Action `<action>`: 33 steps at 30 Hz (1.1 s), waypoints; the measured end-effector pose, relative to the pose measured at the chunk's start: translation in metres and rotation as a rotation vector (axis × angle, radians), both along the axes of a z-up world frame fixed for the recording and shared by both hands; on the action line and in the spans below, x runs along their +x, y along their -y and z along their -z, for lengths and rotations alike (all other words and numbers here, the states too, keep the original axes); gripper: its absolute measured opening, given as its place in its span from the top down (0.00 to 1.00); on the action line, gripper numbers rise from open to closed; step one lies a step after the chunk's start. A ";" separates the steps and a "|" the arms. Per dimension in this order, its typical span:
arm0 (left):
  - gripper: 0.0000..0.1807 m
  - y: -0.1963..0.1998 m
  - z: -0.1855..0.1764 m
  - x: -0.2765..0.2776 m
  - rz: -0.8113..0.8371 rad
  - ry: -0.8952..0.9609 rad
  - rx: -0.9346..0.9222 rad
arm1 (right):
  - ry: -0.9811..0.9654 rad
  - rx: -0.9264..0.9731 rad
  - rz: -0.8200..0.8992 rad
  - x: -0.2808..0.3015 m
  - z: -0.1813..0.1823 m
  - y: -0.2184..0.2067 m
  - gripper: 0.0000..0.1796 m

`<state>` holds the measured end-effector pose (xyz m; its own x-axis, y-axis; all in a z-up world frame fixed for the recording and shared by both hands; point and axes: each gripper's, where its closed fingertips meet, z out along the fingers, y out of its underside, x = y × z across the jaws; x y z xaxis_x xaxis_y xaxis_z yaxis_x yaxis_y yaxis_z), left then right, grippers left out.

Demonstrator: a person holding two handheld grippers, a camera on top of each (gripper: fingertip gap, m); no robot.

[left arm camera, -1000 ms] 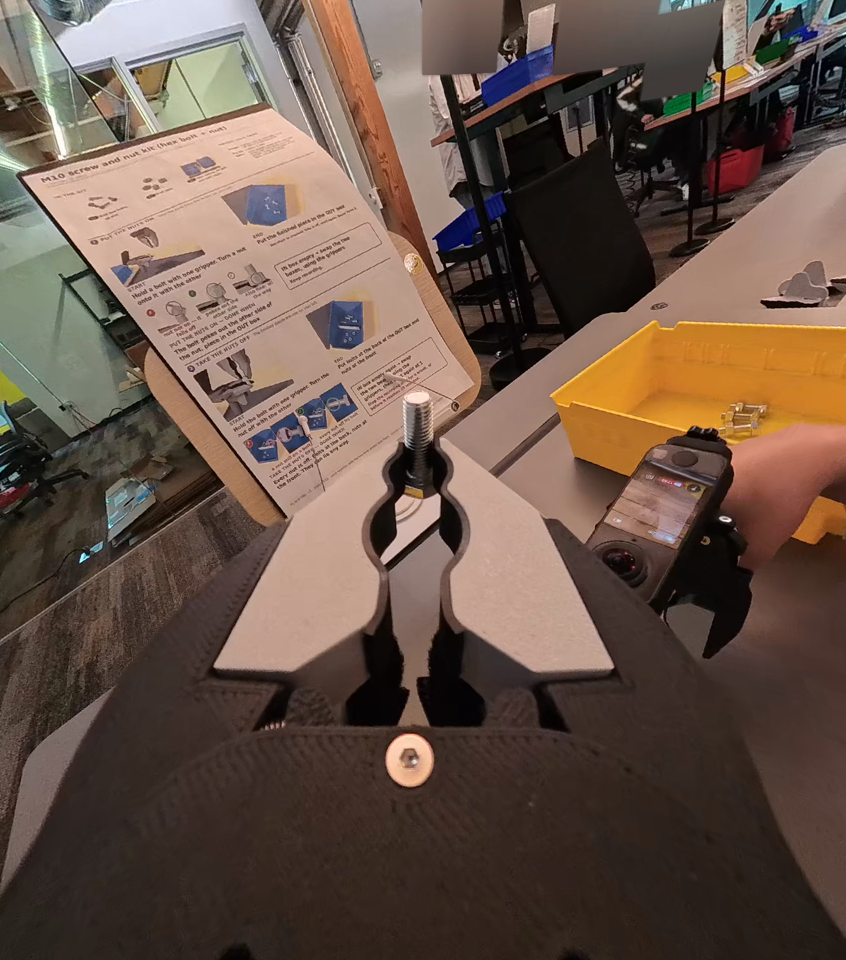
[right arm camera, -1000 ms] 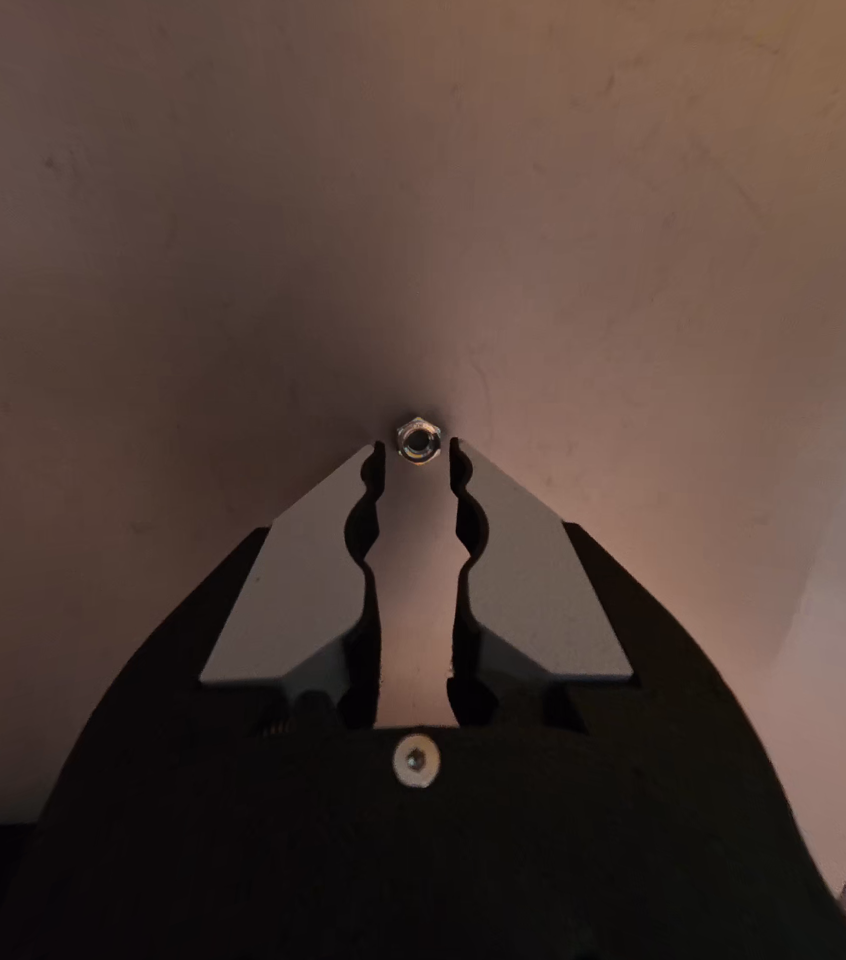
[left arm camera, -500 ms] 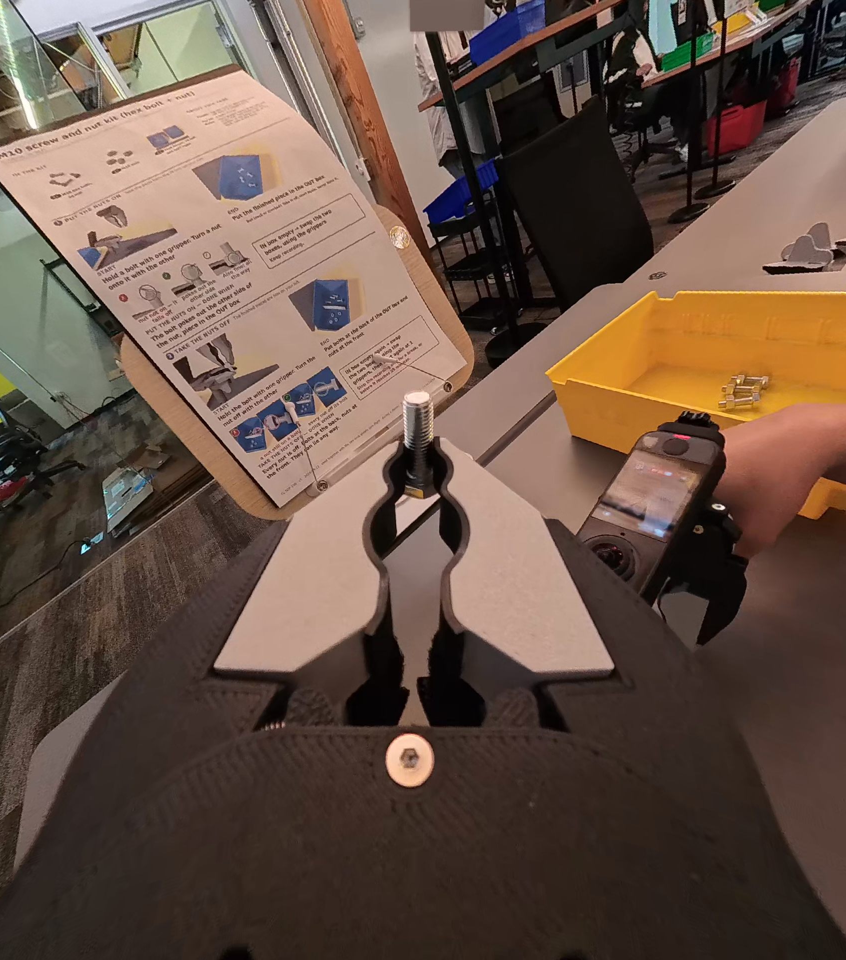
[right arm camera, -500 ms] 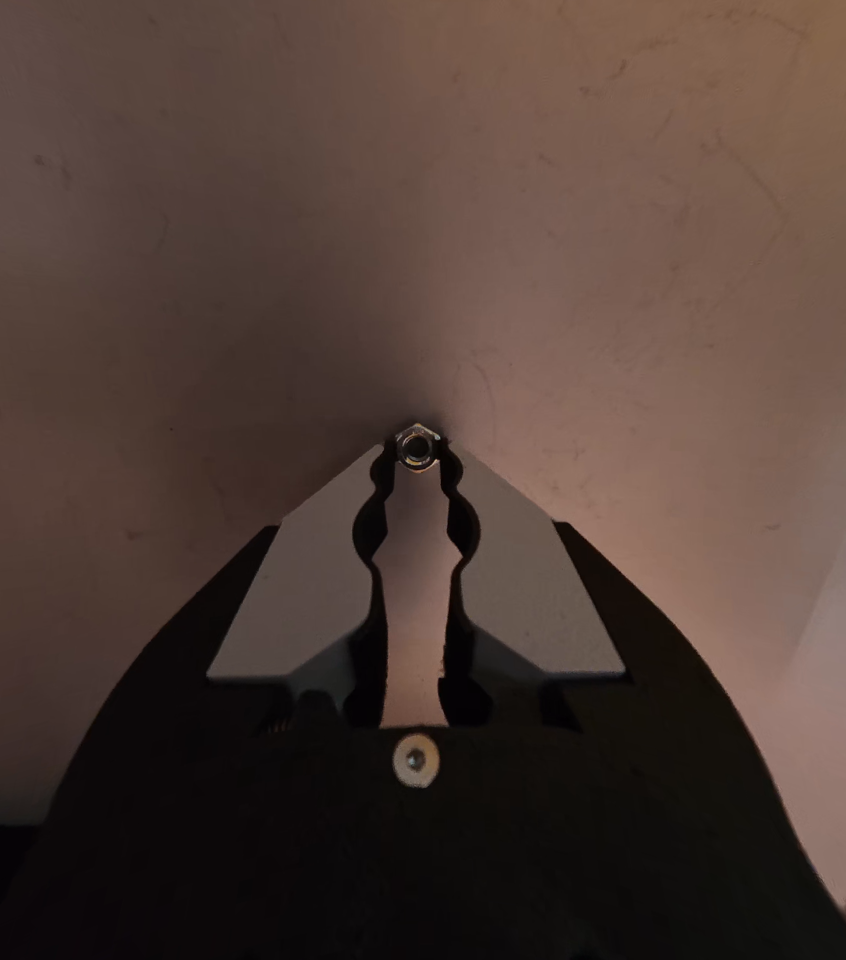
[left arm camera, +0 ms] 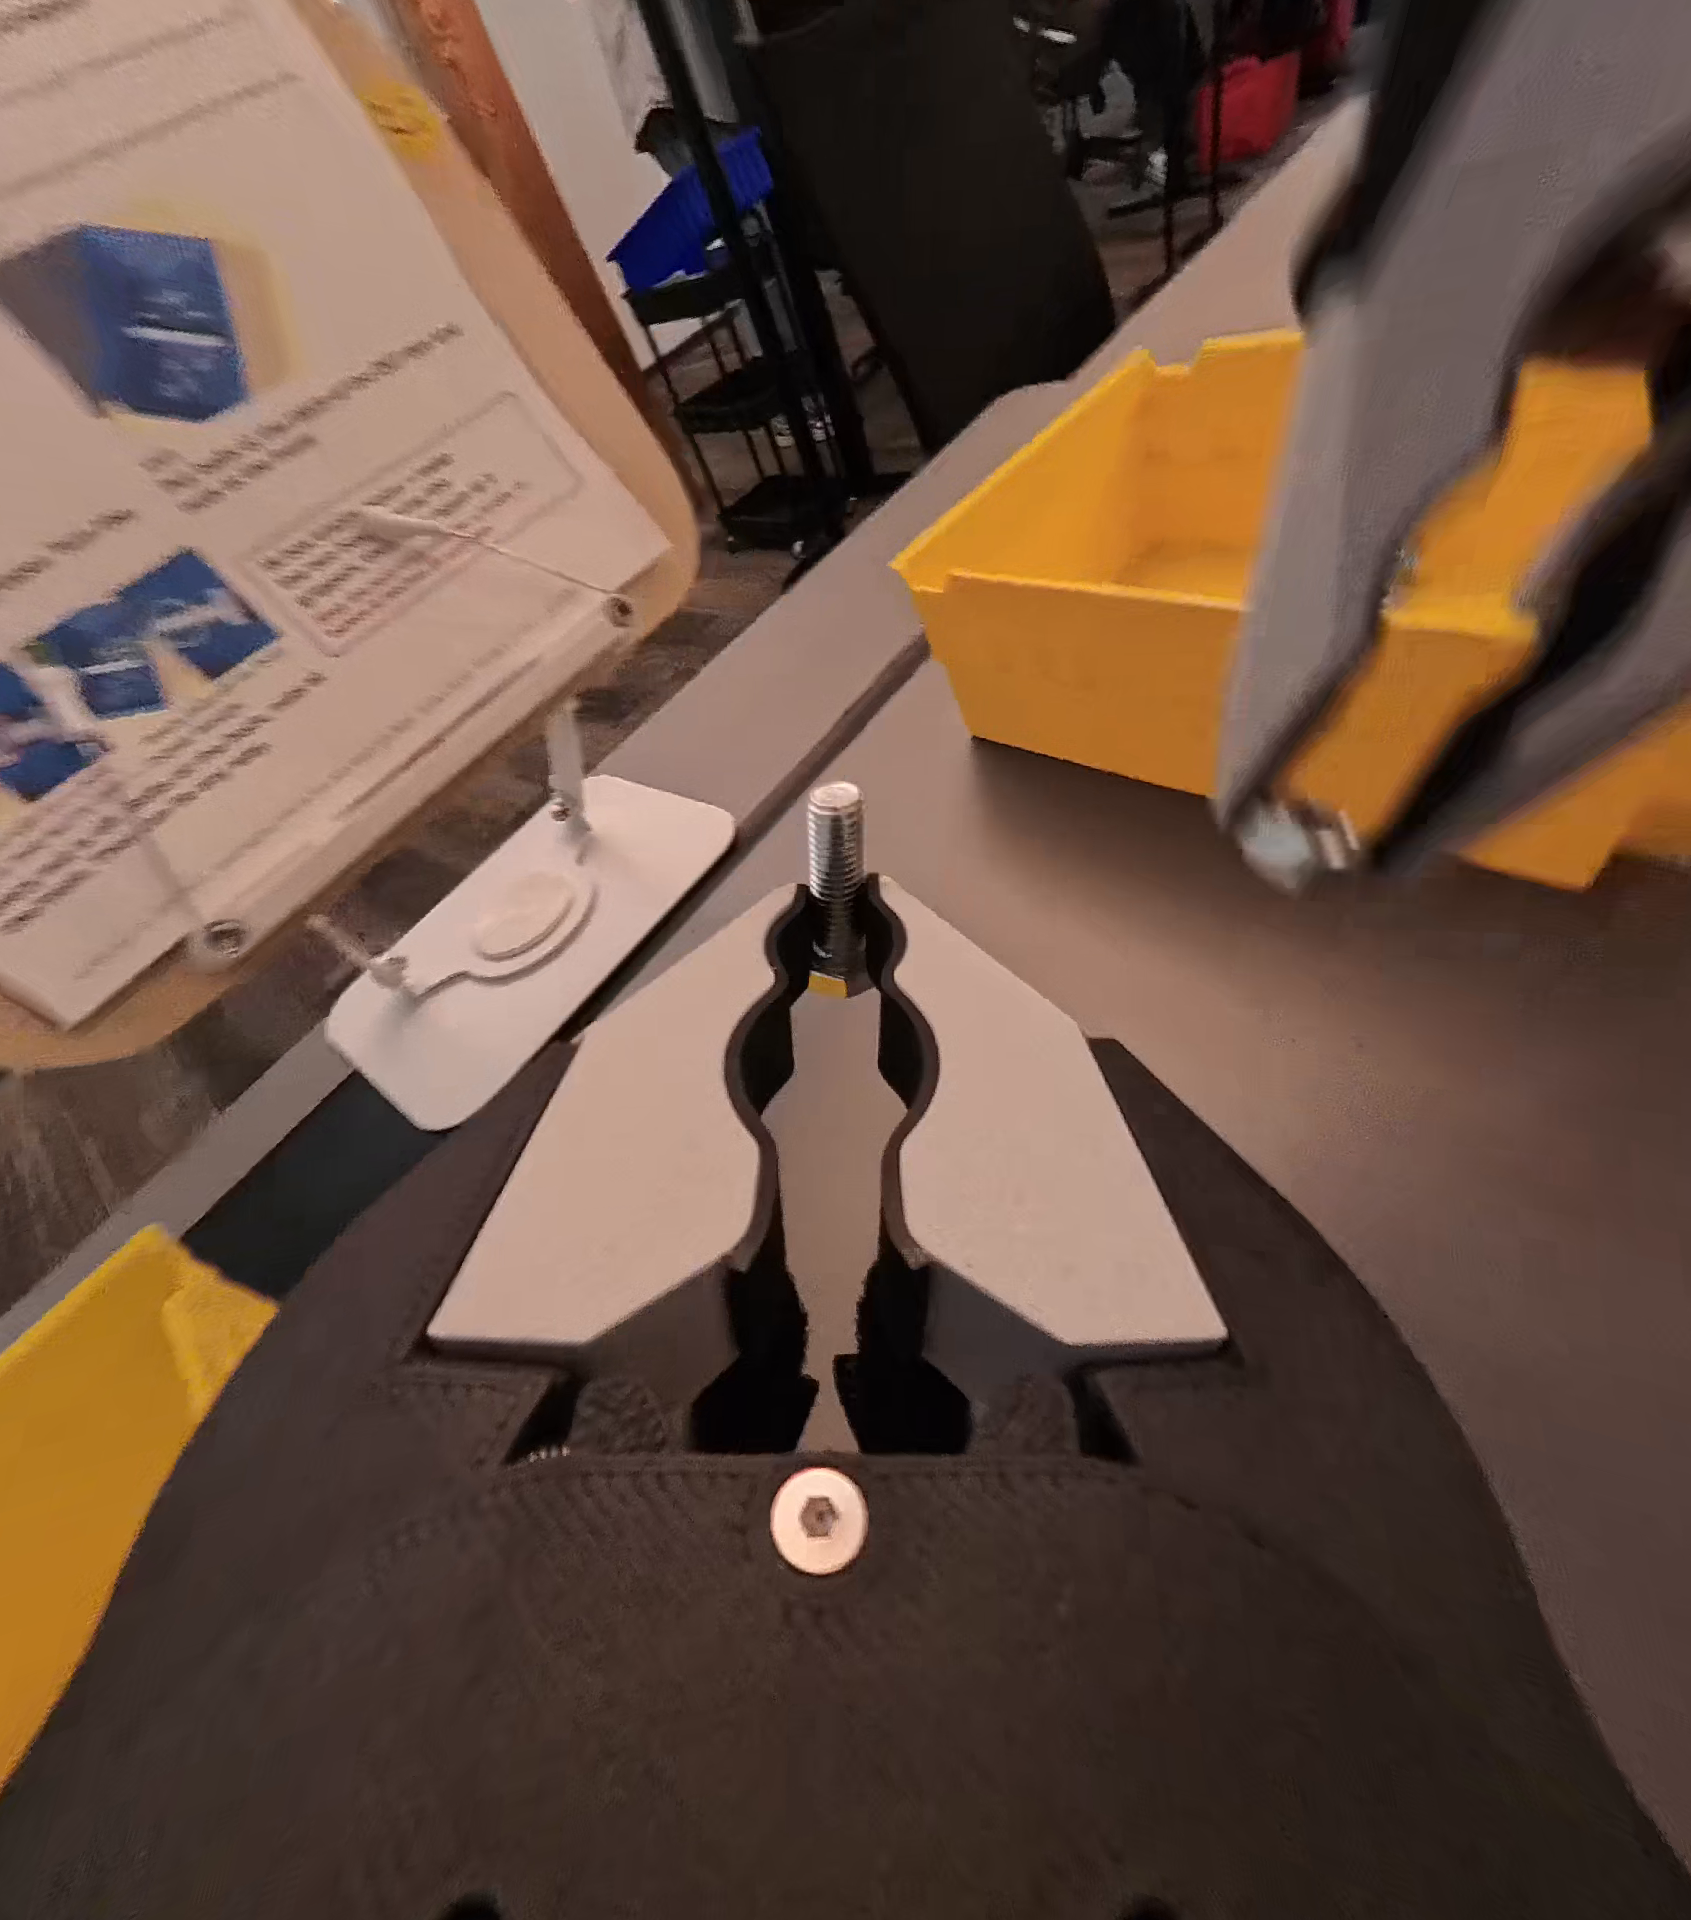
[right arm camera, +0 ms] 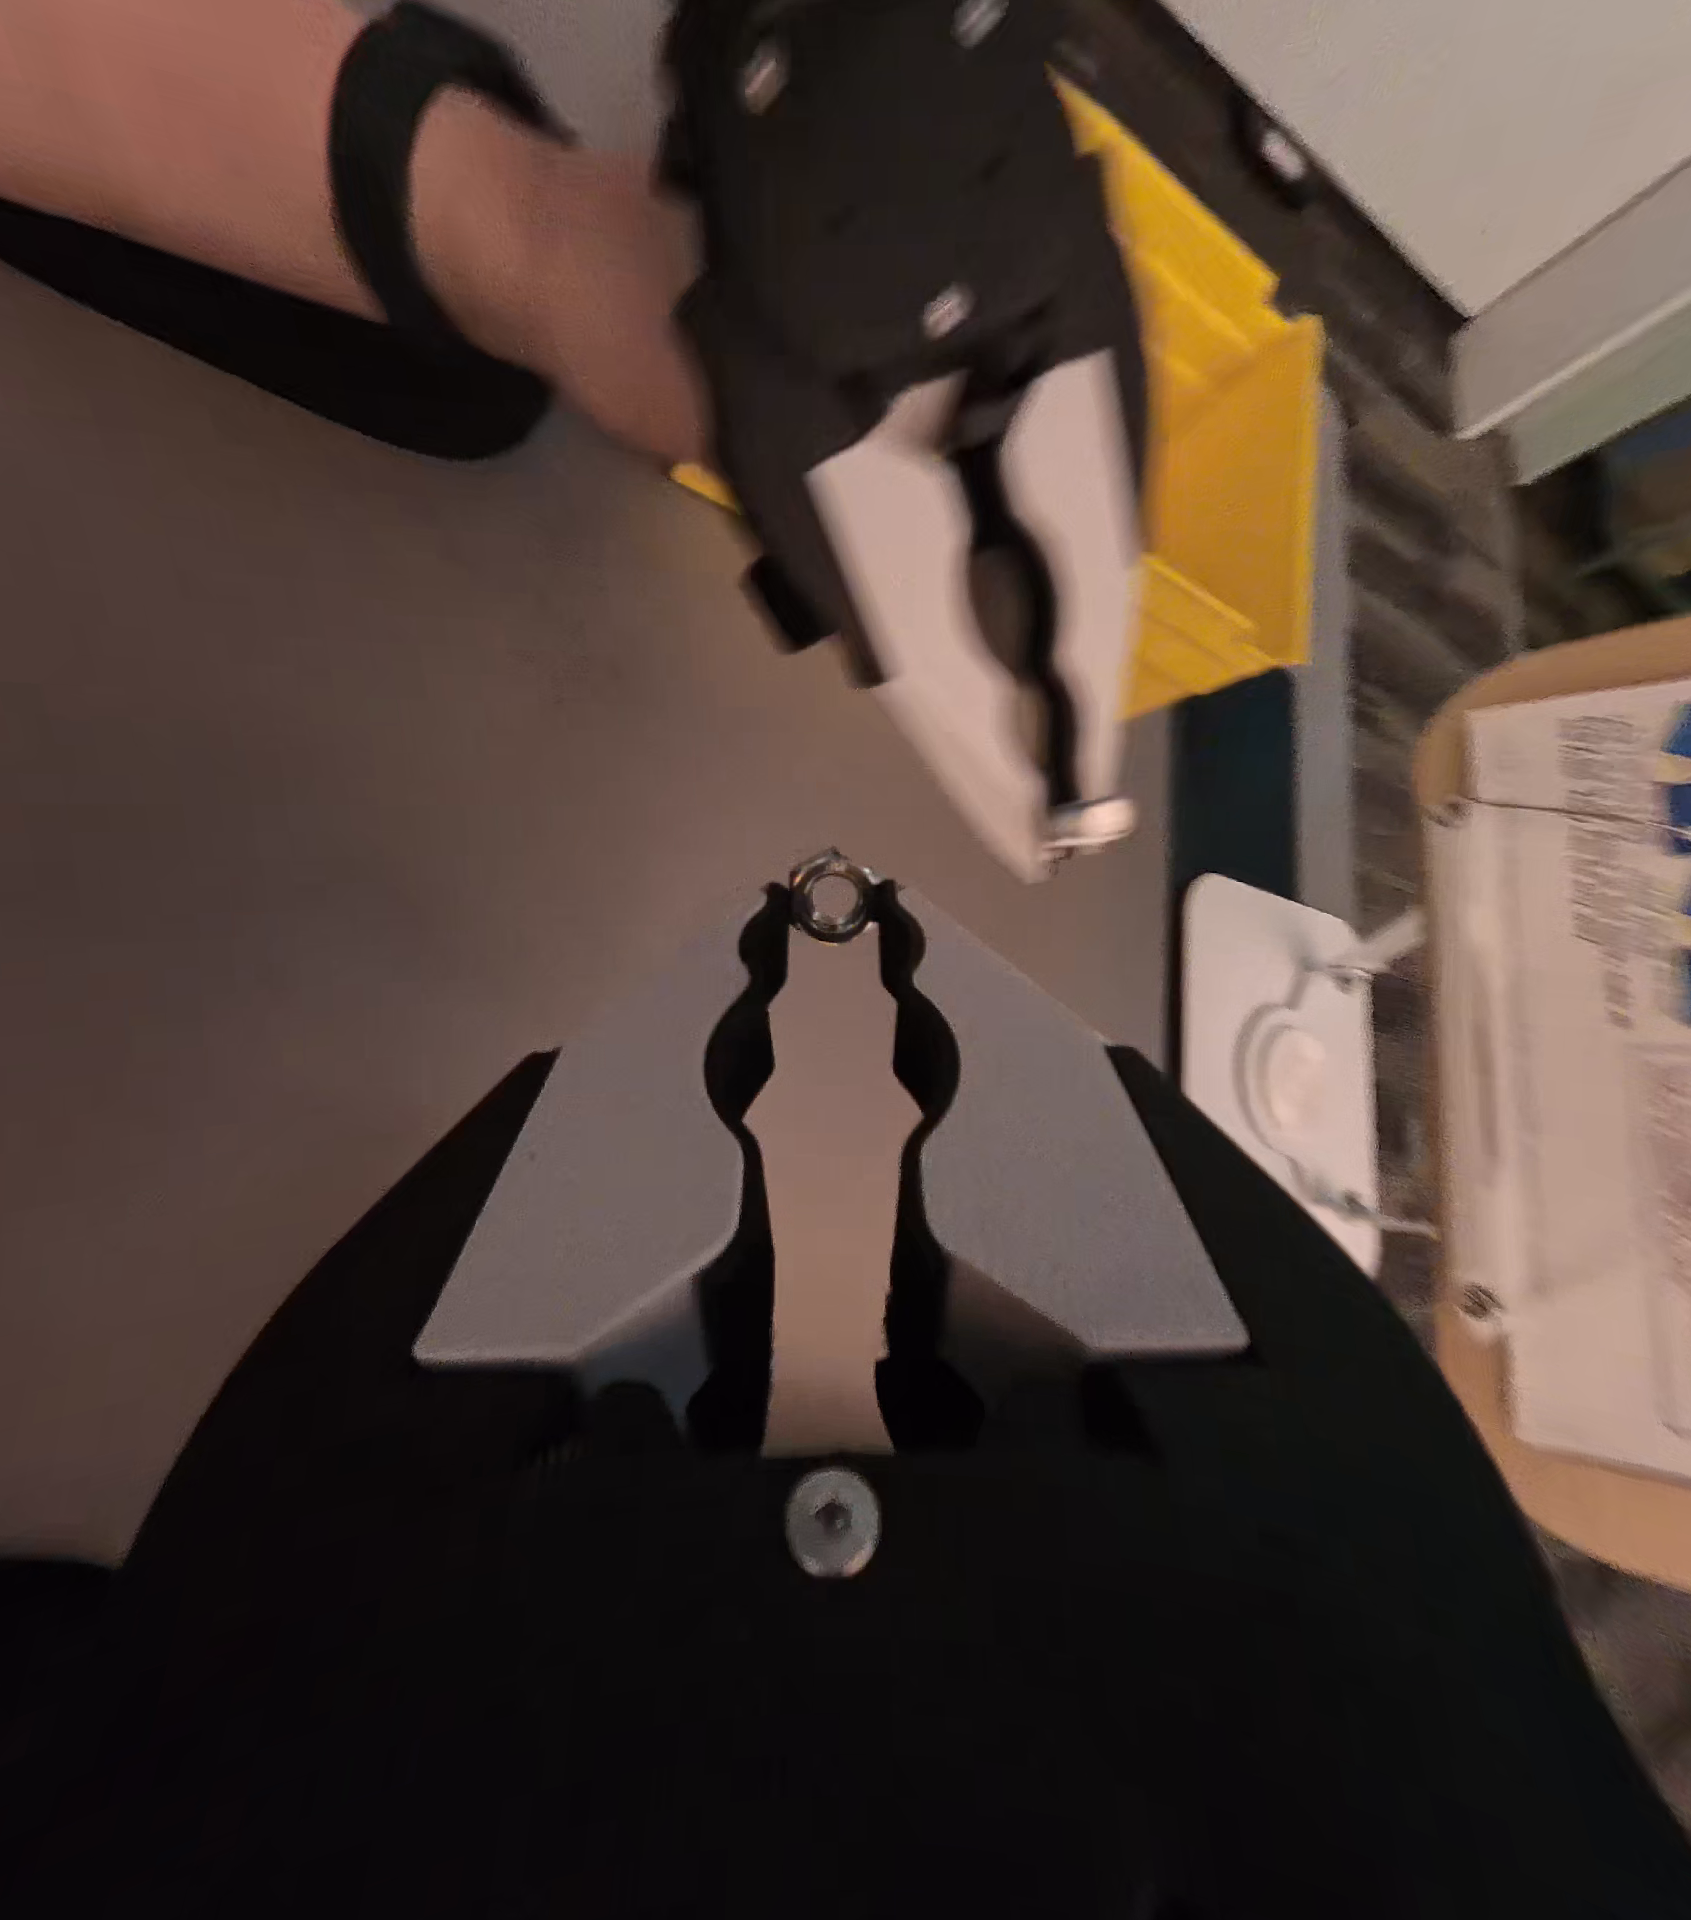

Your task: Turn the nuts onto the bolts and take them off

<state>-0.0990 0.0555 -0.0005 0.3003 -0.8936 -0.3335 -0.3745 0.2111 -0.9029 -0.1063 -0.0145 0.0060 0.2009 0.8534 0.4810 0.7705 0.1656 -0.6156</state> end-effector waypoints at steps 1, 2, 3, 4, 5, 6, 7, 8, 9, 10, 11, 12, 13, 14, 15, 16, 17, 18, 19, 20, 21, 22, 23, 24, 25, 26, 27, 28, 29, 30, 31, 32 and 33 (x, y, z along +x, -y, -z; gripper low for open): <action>0.96 0.004 0.015 0.008 0.031 -0.027 0.039 | 0.005 0.040 0.029 0.009 -0.004 -0.006 0.91; 0.96 0.009 0.028 0.014 0.065 -0.067 0.094 | 0.012 0.072 0.058 0.017 -0.007 -0.012 0.91; 0.96 0.014 0.040 0.018 0.099 -0.118 0.158 | 0.022 0.084 0.075 0.024 -0.007 -0.015 0.91; 0.96 0.018 0.051 0.020 0.114 -0.169 0.213 | 0.035 0.089 0.068 0.026 -0.005 -0.016 0.91; 0.96 0.020 0.057 0.020 0.116 -0.209 0.258 | 0.052 0.097 0.051 0.027 -0.002 -0.015 0.91; 0.96 0.023 0.060 0.021 0.124 -0.227 0.293 | 0.077 0.108 0.032 0.028 0.001 -0.014 0.91; 0.96 0.027 0.059 0.023 0.135 -0.228 0.309 | 0.102 0.118 0.015 0.027 0.005 -0.013 0.91; 0.96 0.030 0.056 0.024 0.142 -0.216 0.304 | 0.125 0.122 -0.006 0.026 0.009 -0.011 0.91; 0.96 0.033 0.053 0.025 0.150 -0.200 0.289 | 0.142 0.120 -0.028 0.023 0.013 -0.008 0.91; 0.96 0.036 0.051 0.026 0.161 -0.185 0.278 | 0.157 0.121 -0.041 0.021 0.015 -0.007 0.91; 0.96 0.037 0.048 0.026 0.166 -0.174 0.279 | 0.169 0.129 -0.040 0.020 0.017 -0.007 0.91; 0.96 0.038 0.047 0.026 0.166 -0.169 0.288 | 0.180 0.136 -0.035 0.020 0.018 -0.009 0.91; 0.96 0.039 0.046 0.026 0.169 -0.169 0.298 | 0.193 0.140 -0.030 0.021 0.019 -0.010 0.91; 0.96 0.040 0.046 0.026 0.177 -0.167 0.303 | 0.205 0.144 -0.031 0.021 0.020 -0.010 0.91; 0.96 0.042 0.045 0.026 0.184 -0.160 0.306 | 0.212 0.148 -0.037 0.022 0.022 -0.010 0.91; 0.96 0.044 0.044 0.026 0.192 -0.154 0.306 | 0.220 0.152 -0.041 0.022 0.023 -0.010 0.91; 0.96 0.046 0.043 0.027 0.199 -0.154 0.306 | 0.226 0.155 -0.042 0.022 0.024 -0.010 0.91; 0.96 0.046 0.043 0.027 0.199 -0.157 0.310 | 0.229 0.155 -0.045 0.021 0.024 -0.009 0.91; 0.96 0.046 0.043 0.027 0.197 -0.159 0.318 | 0.233 0.152 -0.050 0.021 0.025 -0.008 0.91; 0.96 0.047 0.044 0.027 0.202 -0.162 0.323 | 0.238 0.153 -0.054 0.021 0.026 -0.007 0.91; 0.96 0.049 0.044 0.027 0.208 -0.162 0.328 | 0.243 0.155 -0.058 0.021 0.026 -0.007 0.91; 0.96 0.050 0.043 0.027 0.212 -0.160 0.335 | 0.245 0.154 -0.066 0.020 0.027 -0.006 0.91; 0.96 0.051 0.043 0.028 0.219 -0.160 0.335 | 0.248 0.153 -0.071 0.020 0.027 -0.004 0.91; 0.96 0.053 0.043 0.028 0.226 -0.159 0.333 | 0.253 0.156 -0.074 0.020 0.027 -0.004 0.91; 0.96 0.053 0.043 0.028 0.228 -0.158 0.333 | 0.258 0.161 -0.079 0.019 0.028 -0.003 0.91; 0.96 0.054 0.043 0.028 0.231 -0.160 0.331 | 0.267 0.165 -0.081 0.020 0.028 -0.003 0.91; 0.96 0.055 0.044 0.028 0.235 -0.162 0.330 | 0.274 0.168 -0.083 0.020 0.029 -0.002 0.91; 0.96 0.055 0.044 0.028 0.239 -0.163 0.330 | 0.278 0.169 -0.085 0.020 0.029 -0.002 0.91; 0.96 0.056 0.044 0.028 0.243 -0.163 0.329 | 0.282 0.169 -0.086 0.020 0.029 -0.001 0.91; 0.96 0.056 0.045 0.028 0.246 -0.164 0.329 | 0.283 0.170 -0.087 0.020 0.030 -0.001 0.91; 0.96 0.057 0.045 0.028 0.248 -0.164 0.332 | 0.281 0.169 -0.089 0.020 0.029 -0.001 0.91; 0.96 0.057 0.044 0.028 0.250 -0.162 0.334 | 0.277 0.168 -0.091 0.019 0.029 -0.001 0.91; 0.96 0.058 0.044 0.028 0.254 -0.158 0.334 | 0.272 0.168 -0.093 0.019 0.029 0.000 0.91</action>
